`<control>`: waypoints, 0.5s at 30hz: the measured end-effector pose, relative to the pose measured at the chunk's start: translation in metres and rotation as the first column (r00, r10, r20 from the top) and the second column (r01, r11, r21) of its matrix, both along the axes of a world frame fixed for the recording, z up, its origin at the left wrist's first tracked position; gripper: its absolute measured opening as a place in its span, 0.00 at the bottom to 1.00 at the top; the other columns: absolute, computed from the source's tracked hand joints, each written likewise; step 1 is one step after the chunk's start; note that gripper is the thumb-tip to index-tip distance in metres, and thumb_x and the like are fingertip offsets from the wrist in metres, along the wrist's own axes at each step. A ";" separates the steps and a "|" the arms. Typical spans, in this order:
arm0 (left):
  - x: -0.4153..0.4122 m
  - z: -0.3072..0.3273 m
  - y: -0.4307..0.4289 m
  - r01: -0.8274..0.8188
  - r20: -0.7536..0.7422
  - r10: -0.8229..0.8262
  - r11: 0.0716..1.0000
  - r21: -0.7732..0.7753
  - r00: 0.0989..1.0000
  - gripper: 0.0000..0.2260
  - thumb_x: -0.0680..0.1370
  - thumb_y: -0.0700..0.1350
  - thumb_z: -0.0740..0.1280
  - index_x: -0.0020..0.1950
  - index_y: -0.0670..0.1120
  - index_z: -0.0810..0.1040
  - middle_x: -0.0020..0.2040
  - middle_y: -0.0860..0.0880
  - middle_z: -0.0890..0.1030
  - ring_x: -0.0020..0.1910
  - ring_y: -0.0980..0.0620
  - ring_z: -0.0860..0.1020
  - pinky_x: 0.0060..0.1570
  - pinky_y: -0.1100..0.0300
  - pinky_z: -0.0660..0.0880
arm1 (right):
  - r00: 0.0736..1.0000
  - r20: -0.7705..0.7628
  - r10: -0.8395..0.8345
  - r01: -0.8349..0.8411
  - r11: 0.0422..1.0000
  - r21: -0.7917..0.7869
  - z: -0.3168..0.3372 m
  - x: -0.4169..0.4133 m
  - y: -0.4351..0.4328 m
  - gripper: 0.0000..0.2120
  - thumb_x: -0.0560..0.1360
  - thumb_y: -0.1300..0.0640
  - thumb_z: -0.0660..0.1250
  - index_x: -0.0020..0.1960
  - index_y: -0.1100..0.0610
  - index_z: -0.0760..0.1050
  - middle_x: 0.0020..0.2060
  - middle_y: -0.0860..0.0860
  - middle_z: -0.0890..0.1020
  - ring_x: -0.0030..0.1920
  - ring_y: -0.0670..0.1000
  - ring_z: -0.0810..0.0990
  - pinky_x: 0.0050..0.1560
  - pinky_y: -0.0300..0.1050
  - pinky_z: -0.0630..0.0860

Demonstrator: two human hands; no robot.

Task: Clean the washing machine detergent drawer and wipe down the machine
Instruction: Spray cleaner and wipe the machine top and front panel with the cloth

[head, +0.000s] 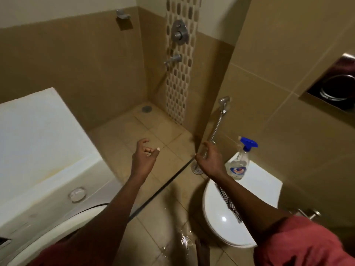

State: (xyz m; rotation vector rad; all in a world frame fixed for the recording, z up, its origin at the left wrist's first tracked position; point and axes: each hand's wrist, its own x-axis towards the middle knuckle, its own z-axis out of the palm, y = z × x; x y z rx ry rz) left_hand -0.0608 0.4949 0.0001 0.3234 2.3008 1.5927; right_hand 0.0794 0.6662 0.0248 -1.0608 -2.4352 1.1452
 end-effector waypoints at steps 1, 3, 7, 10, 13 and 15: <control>0.007 -0.007 0.015 0.049 0.039 -0.048 0.998 -0.036 0.998 0.21 0.76 0.49 0.72 0.67 0.52 0.70 0.48 0.46 0.81 0.45 0.46 0.81 0.42 0.55 0.76 | 0.999 0.013 -0.030 0.030 0.999 -0.019 -0.004 0.010 0.014 0.24 0.74 0.58 0.68 0.69 0.59 0.69 0.64 0.56 0.75 0.65 0.55 0.73 0.62 0.44 0.68; 0.028 -0.025 0.049 0.174 0.129 -0.160 0.980 -0.100 0.979 0.25 0.75 0.50 0.73 0.69 0.50 0.69 0.50 0.47 0.80 0.48 0.48 0.80 0.45 0.57 0.74 | 0.992 0.050 -0.114 0.119 0.988 -0.096 -0.018 0.030 0.048 0.20 0.74 0.57 0.68 0.66 0.59 0.72 0.59 0.54 0.78 0.60 0.55 0.76 0.55 0.43 0.70; 0.072 -0.064 0.102 0.391 0.272 -0.332 0.898 -0.203 0.903 0.32 0.73 0.51 0.75 0.72 0.47 0.67 0.57 0.44 0.77 0.53 0.48 0.76 0.51 0.61 0.71 | 0.923 0.155 -0.353 0.382 0.888 -0.255 -0.047 0.064 0.111 0.16 0.72 0.57 0.70 0.58 0.59 0.73 0.51 0.53 0.78 0.57 0.57 0.77 0.57 0.49 0.73; 0.096 -0.096 0.142 0.459 0.330 -0.365 0.845 -0.276 0.871 0.38 0.70 0.56 0.76 0.75 0.47 0.65 0.64 0.43 0.76 0.61 0.47 0.75 0.58 0.59 0.69 | 0.873 0.236 -0.426 0.483 0.821 -0.305 -0.070 0.081 0.158 0.20 0.70 0.59 0.71 0.60 0.60 0.70 0.56 0.57 0.78 0.58 0.57 0.76 0.54 0.48 0.72; 0.117 -0.123 0.174 0.540 0.400 -0.406 0.779 -0.318 0.822 0.47 0.63 0.65 0.72 0.77 0.48 0.61 0.71 0.42 0.70 0.69 0.44 0.70 0.67 0.53 0.68 | 0.866 0.232 -0.443 0.499 0.793 -0.350 -0.086 0.089 0.195 0.31 0.69 0.60 0.75 0.68 0.61 0.65 0.62 0.58 0.75 0.58 0.55 0.75 0.51 0.46 0.71; 0.131 -0.139 0.192 0.602 0.426 -0.457 0.733 -0.316 0.781 0.46 0.68 0.63 0.73 0.79 0.48 0.58 0.75 0.43 0.65 0.73 0.43 0.66 0.67 0.55 0.64 | 0.885 0.205 -0.417 0.465 0.791 -0.397 -0.094 0.087 0.215 0.38 0.68 0.61 0.77 0.72 0.59 0.62 0.65 0.56 0.72 0.62 0.56 0.74 0.53 0.46 0.72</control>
